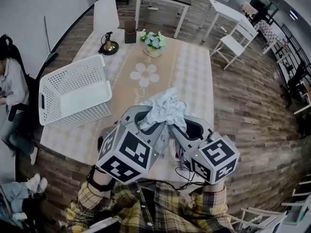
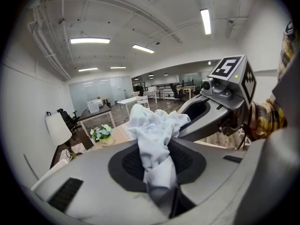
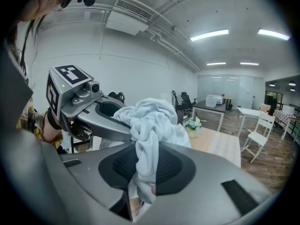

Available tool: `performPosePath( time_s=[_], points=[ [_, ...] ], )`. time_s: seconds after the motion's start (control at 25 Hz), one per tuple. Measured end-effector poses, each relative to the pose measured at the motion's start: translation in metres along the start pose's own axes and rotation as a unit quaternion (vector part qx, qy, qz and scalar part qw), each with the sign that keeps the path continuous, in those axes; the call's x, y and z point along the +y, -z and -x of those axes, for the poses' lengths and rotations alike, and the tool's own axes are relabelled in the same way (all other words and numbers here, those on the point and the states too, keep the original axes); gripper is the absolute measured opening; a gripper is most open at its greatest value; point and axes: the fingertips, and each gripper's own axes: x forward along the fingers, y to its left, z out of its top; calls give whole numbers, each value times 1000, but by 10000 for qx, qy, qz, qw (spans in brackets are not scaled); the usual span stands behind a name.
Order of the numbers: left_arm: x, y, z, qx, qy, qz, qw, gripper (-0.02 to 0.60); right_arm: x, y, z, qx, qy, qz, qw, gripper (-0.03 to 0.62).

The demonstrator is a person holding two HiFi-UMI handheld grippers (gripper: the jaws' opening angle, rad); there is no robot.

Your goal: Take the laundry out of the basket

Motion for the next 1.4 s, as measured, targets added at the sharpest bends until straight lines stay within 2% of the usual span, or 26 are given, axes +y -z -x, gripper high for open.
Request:
performPosePath(
  time_s=[0.24,0.44,0.64,0.84,0.96,1.12,1.16,1.24,1.4],
  points=[
    [-26,40,-35,274,449,289,9982,115,-9,59,-7,185,20,-619,9979,114],
    [-44,84,-69,588,852,580,9929,118,-15,114,-23,648,183,-1004,9927,115],
    [-54,131,-100,802,1053,723,9886,142,-21,167,-43,1022,265,-1440,9839,124],
    [-64,174,-116,1038,1131,983,9832,172,-18,211,-57,1395,360,-1603,9765,143],
    [-63,188,-121,1078,1085,1112,9820,186,-17,222,-64,1468,400,-1688,9738,152],
    [-63,186,-123,1072,1124,1163,9810,203,-22,221,-59,1461,429,-1701,9736,164],
    [-61,184,-122,1067,1121,1138,9814,219,-23,219,-58,1436,410,-1716,9738,172],
    [-50,183,-118,1053,1096,1087,9824,291,-21,212,-57,1340,357,-1792,9740,214],
    [-26,176,-99,964,1076,939,9851,328,-24,183,-46,933,413,-1931,9759,250]
  ],
)
